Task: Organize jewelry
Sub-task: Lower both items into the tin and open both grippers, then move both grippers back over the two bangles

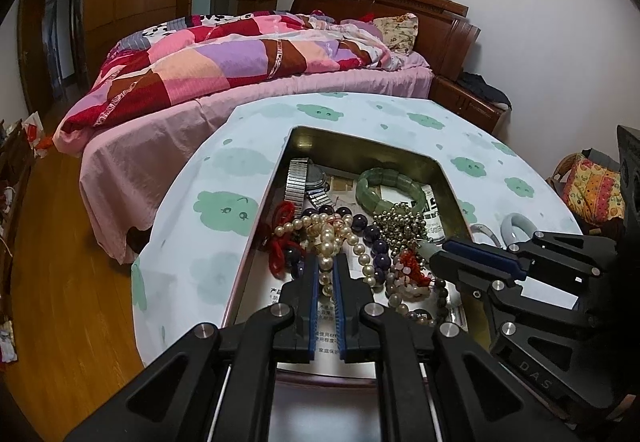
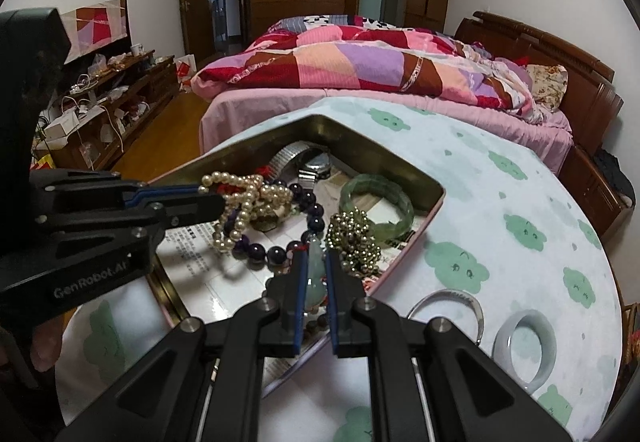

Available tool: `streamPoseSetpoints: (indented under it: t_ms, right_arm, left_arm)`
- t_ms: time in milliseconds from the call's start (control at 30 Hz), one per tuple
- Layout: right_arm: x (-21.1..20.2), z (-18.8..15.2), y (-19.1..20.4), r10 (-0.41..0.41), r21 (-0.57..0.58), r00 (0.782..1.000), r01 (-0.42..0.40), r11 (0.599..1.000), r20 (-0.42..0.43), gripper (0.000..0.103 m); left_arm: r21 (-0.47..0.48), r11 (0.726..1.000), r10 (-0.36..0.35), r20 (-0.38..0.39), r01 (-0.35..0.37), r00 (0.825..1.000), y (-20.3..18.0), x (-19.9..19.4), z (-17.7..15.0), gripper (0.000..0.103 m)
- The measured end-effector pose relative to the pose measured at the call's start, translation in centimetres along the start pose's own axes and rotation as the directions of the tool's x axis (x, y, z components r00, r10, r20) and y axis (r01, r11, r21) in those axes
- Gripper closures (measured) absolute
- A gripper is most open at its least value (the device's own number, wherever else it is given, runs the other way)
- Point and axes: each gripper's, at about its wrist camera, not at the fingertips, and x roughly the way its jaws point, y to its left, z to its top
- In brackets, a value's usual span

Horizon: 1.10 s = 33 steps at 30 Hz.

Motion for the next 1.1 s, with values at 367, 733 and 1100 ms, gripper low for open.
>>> streamPoseSetpoints:
  t_ms: [367,733,1100]
  right_arm:
    - [-0.1,-0.2,-0.2,0.013,0.006,1.0,-0.013,1.0,0.002,0.078]
    - [-0.7,-0.3,-0.5,-0.007,0.015,0.999,0.006,1.0,0.033,0.043]
    - [-1.2,-0.4,-0.7,-0.008,0.015,0.999,0.008,1.0,0.047,0.036]
  left_arm:
    - [0.02,1.0,0.02,0.017,-0.02,1.0,-0.5,-0.3,0.1,0.054]
    - [0.015,1.0,0.025,0.012,-0.026,1.0,-0.4,-0.4,0.1,0.053]
    - [0.001,0.999,0.053,0.056,-0.053,0.997,-0.5,-1.9,0.6,0.041]
